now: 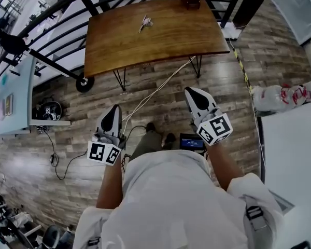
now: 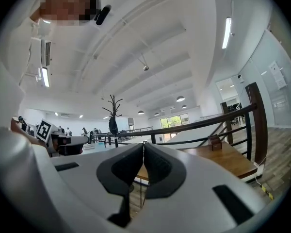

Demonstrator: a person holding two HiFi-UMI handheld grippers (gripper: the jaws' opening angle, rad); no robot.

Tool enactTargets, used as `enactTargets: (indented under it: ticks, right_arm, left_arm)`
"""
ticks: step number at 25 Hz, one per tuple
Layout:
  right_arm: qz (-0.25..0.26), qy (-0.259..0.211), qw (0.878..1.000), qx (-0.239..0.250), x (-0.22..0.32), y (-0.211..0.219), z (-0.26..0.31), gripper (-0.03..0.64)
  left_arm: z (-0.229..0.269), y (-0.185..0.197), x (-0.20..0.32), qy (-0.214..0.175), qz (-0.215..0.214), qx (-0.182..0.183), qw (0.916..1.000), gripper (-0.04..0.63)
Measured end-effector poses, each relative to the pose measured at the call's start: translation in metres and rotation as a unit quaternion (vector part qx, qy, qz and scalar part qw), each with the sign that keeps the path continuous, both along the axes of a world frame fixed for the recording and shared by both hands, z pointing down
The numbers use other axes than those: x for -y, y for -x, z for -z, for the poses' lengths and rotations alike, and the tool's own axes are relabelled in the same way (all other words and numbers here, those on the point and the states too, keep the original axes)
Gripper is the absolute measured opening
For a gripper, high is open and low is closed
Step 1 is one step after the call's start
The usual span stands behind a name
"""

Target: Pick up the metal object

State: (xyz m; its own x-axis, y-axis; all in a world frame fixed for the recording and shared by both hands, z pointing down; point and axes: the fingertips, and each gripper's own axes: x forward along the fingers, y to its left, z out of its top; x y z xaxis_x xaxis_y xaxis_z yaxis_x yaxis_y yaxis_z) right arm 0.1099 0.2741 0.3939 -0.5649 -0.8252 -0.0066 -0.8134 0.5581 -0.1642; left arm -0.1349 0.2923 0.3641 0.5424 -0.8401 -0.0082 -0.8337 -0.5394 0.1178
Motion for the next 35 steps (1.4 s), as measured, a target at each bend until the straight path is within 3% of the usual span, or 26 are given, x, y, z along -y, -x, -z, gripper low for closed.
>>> enactTargets:
  ticks: [14, 26, 29, 35]
  right_arm:
    - [-0.005, 0.041, 0.999, -0.034, 0.069, 0.010, -0.031, 0.023]
    - [0.033, 0.088, 0.992, -0.081, 0.213, 0.090, -0.052, 0.023]
    - [0.028, 0.094, 0.991, -0.089, 0.239, 0.108, -0.054, 0.023]
    - [0.020, 0.091, 0.990, -0.107, 0.274, 0.119, -0.045, 0.023]
  left_arm:
    - [-0.057, 0.006, 0.090, 0.044, -0.016, -0.037, 0.9982, 0.009]
    - [-0.087, 0.060, 0.228, 0.077, -0.034, -0.069, 0.9940, 0.009]
    - [-0.109, 0.065, 0.252, 0.084, -0.055, -0.057, 0.9933, 0.009]
    - [-0.121, 0.067, 0.288, 0.090, -0.076, -0.088, 0.9891, 0.009]
